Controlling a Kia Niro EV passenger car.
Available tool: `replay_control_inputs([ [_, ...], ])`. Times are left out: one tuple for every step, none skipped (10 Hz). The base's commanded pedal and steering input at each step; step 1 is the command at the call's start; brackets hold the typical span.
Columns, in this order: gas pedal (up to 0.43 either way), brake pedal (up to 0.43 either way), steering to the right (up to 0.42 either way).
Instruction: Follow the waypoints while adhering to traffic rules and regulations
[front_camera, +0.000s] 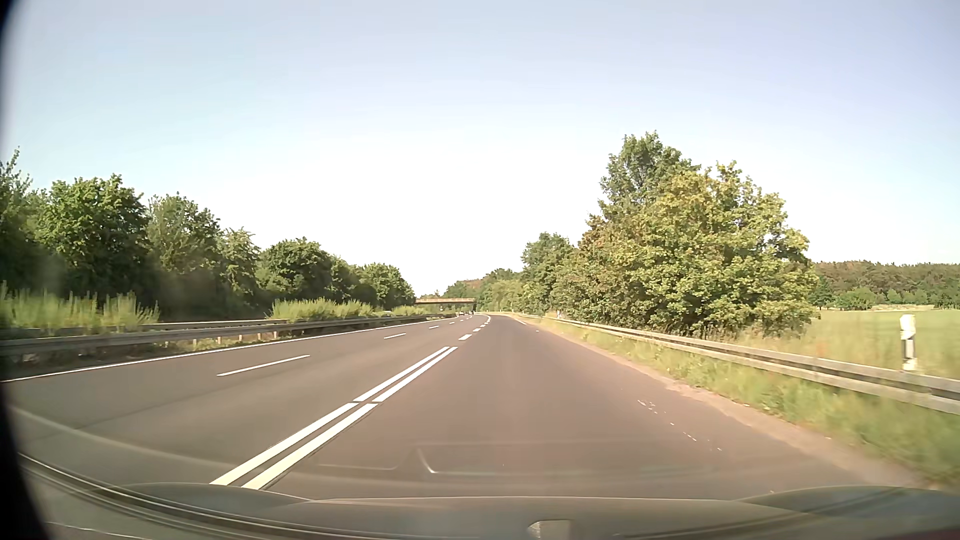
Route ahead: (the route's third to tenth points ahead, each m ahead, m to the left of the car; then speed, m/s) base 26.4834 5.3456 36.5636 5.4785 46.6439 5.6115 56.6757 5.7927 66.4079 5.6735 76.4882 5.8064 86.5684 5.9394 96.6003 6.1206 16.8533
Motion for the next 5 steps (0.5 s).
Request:
replay_control_inputs([
  [0.319, 0.030, 0.000],
  [0.339, 0.030, 0.000],
  [0.350, 0.030, -0.001],
  [0.358, 0.030, 0.000],
  [0.378, 0.030, -0.001],
])
